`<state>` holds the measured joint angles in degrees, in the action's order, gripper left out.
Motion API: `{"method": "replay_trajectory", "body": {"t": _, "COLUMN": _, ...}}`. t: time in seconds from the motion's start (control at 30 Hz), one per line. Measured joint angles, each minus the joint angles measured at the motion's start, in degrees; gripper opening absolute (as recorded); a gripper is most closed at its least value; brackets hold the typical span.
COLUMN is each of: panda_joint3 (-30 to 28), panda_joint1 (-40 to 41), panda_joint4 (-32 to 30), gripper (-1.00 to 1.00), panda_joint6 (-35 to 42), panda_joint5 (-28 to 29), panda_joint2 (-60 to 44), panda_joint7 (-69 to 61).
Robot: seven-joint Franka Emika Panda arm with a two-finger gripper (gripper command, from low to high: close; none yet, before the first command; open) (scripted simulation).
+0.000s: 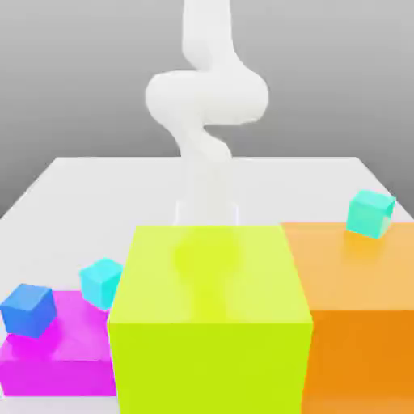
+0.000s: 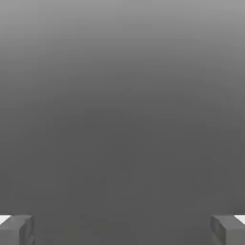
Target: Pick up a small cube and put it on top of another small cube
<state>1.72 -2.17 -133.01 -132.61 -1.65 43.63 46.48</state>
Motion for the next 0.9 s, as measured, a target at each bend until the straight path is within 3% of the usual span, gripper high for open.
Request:
{"method": "replay_trajectory", "body": {"t": 0.3, "panda_joint3": 9.52, "panda_joint1": -9.64, "panda_joint4": -4.04, "gripper": 0.0, "panda_joint6": -1.57, "panda_joint5": -5.65, "panda_joint2": -7.78, "panda_joint7": 2.73}}
{"method": "replay_trajectory", "body": {"t": 0.6, "panda_joint3": 21.53, "panda_joint1": -17.07, "panda_joint4": -12.64, "gripper": 0.0, "panda_joint6": -9.73, "panda_joint5": -10.26, "panda_joint2": -19.67, "panda_joint7": 10.6}}
{"method": "replay_trajectory", "body": {"t": 0.9, "panda_joint3": 33.75, "panda_joint1": -20.88, "panda_joint4": -23.34, "gripper": 0.0, "panda_joint6": -21.63, "panda_joint5": -8.12, "panda_joint2": -33.96, "panda_joint7": 25.11}}
